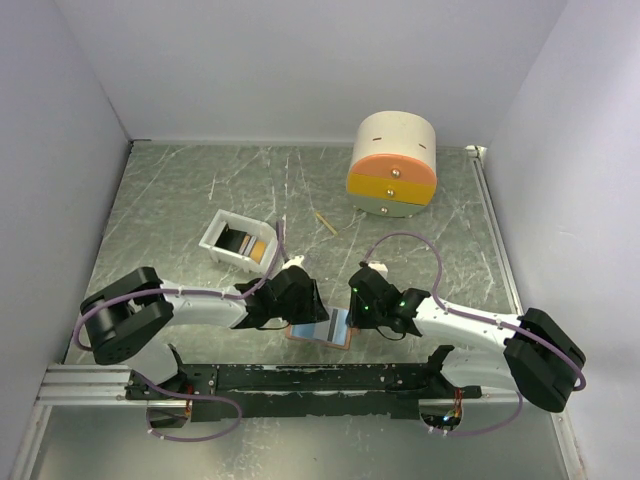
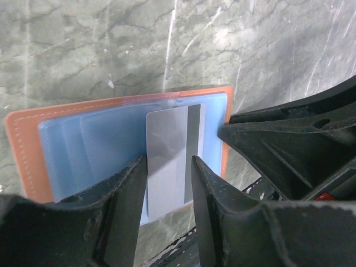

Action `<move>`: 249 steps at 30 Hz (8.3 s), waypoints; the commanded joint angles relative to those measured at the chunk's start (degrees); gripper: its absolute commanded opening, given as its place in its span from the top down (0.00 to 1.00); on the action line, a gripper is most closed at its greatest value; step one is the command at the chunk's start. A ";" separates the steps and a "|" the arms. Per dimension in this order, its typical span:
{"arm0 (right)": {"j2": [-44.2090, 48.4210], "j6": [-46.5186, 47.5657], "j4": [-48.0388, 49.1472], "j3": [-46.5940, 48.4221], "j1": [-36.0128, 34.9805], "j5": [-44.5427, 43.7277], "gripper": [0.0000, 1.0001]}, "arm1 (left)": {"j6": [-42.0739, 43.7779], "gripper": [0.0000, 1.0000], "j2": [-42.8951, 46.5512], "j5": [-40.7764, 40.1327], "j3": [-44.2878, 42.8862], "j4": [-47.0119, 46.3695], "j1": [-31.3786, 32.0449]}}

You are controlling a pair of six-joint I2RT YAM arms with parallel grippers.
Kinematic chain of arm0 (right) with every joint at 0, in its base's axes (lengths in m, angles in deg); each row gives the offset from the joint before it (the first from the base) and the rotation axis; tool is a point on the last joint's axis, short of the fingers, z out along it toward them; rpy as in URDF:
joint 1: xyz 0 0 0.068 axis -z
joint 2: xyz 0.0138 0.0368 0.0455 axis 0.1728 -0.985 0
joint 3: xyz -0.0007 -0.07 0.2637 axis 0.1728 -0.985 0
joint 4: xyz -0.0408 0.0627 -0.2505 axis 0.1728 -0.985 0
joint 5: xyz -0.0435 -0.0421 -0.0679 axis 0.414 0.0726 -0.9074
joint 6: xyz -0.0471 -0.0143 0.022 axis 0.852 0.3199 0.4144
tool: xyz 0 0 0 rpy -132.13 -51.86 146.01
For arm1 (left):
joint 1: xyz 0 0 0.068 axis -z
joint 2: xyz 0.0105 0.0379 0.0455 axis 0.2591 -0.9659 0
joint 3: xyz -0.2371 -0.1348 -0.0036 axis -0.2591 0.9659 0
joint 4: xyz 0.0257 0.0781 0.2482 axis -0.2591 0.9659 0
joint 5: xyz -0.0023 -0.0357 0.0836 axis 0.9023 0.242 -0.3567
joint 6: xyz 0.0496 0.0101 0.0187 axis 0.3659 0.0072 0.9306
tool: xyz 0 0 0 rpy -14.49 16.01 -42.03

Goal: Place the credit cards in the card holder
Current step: Insert the credit card into the card holder, then pick up the credit card from the storage box.

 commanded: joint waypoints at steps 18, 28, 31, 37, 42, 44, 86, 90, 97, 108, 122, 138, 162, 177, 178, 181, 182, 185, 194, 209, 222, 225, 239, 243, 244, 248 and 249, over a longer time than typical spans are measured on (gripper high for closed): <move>-0.35 -3.78 6.43 -2.36 0.14 2.65 0.76 | 0.35 0.57 -3.86 2.24 -4.56 -5.58 1.94; 1.90 -3.94 2.93 -1.32 0.14 0.10 0.70 | 0.41 0.49 -2.16 1.34 -3.93 -4.48 1.95; 3.42 -3.74 0.72 -0.53 0.16 -1.55 0.66 | 1.67 0.46 -1.25 -0.61 -5.69 0.36 1.89; 6.57 -3.04 -3.12 1.05 0.16 -4.19 0.58 | 6.70 0.43 2.23 -7.30 -9.99 11.95 1.45; 8.43 -1.99 -3.42 1.15 0.16 -4.71 0.53 | 15.19 0.43 5.95 -15.75 -16.47 26.24 -1.96; 8.99 -1.65 -3.44 1.14 0.16 -4.89 0.52 | 18.80 0.42 7.41 -18.90 -19.37 31.01 -4.79; 13.09 2.35 1.24 4.31 0.17 -4.50 0.06 | 59.50 0.10 -18.87 -35.94 -30.06 27.14 -26.51; 13.58 2.17 0.87 4.36 0.16 -4.68 0.06 | 59.82 0.10 -19.24 -37.74 -29.44 26.06 -26.50; 15.27 1.83 -0.33 4.50 0.16 -5.83 0.06 | 61.63 0.11 -19.89 -43.88 -30.91 26.48 -26.51; 14.91 1.90 0.05 4.46 0.12 -5.81 0.06 | 64.66 0.12 -17.43 -48.26 -31.53 24.25 -27.59; 12.87 2.25 0.97 5.04 0.13 -5.10 0.06 | 65.32 0.18 -15.62 -49.29 -31.32 23.71 -29.49; -4.34 1.76 16.99 13.21 0.87 3.11 0.17 | 64.66 0.23 -13.92 -48.60 -29.43 22.82 -31.61; -47.28 1.27 27.55 44.43 6.48 9.90 0.45 | 62.96 0.39 -14.71 -46.17 -28.44 23.54 -33.83; -54.43 -2.23 31.83 46.28 6.67 12.33 0.61 | 61.29 0.61 -16.99 -43.19 -28.07 23.45 -34.48; -53.87 -2.61 32.47 45.13 6.65 11.96 0.64 | 61.26 0.62 -17.16 -42.83 -27.95 23.32 -34.63; -52.13 -4.16 35.13 41.51 6.67 11.48 0.70 | 61.37 0.66 -18.12 -42.19 -28.00 23.38 -34.98; -51.65 -4.67 36.02 40.53 6.62 11.57 0.71 | 61.37 0.68 -18.41 -42.11 -28.17 23.55 -34.94; -50.36 -5.64 38.00 38.07 6.53 11.54 0.73 | 61.63 0.74 -18.45 -41.24 -28.15 23.49 -34.93; -47.63 -10.37 43.06 31.46 4.48 10.62 0.75 | 65.96 0.77 -16.09 -36.31 -26.43 21.07 -34.94; -46.17 -10.60 42.40 29.81 1.56 6.60 0.74 | 64.23 0.62 -16.50 -35.35 -26.28 23.85 -34.98; -44.95 -10.27 42.17 28.16 1.64 6.07 0.75 | 63.29 0.49 -17.68 -40.18 -27.34 26.57 -34.93; -45.22 -10.30 41.79 28.82 1.59 6.40 0.76 | 63.08 0.45 -18.75 -41.23 -27.65 27.10 -34.89; -44.74 -9.87 40.87 28.47 1.67 5.42 0.77 | 64.00 0.66 -17.89 -42.67 -30.70 28.83 -34.87; -44.99 -10.18 41.05 28.43 1.71 5.46 0.77 | 64.11 0.63 -17.77 -42.58 -30.56 28.55 -34.92; -45.06 -10.16 41.03 28.53 1.73 5.58 0.77 | 64.05 0.64 -17.90 -42.63 -30.79 28.87 -34.93; -45.34 -10.18 41.17 28.52 1.74 5.71 0.77 | 64.17 0.70 -17.63 -42.33 -30.70 28.85 -34.93; -45.34 -10.20 41.12 28.48 1.69 5.70 0.77 | 64.11 0.72 -17.57 -42.25 -30.77 29.01 -34.91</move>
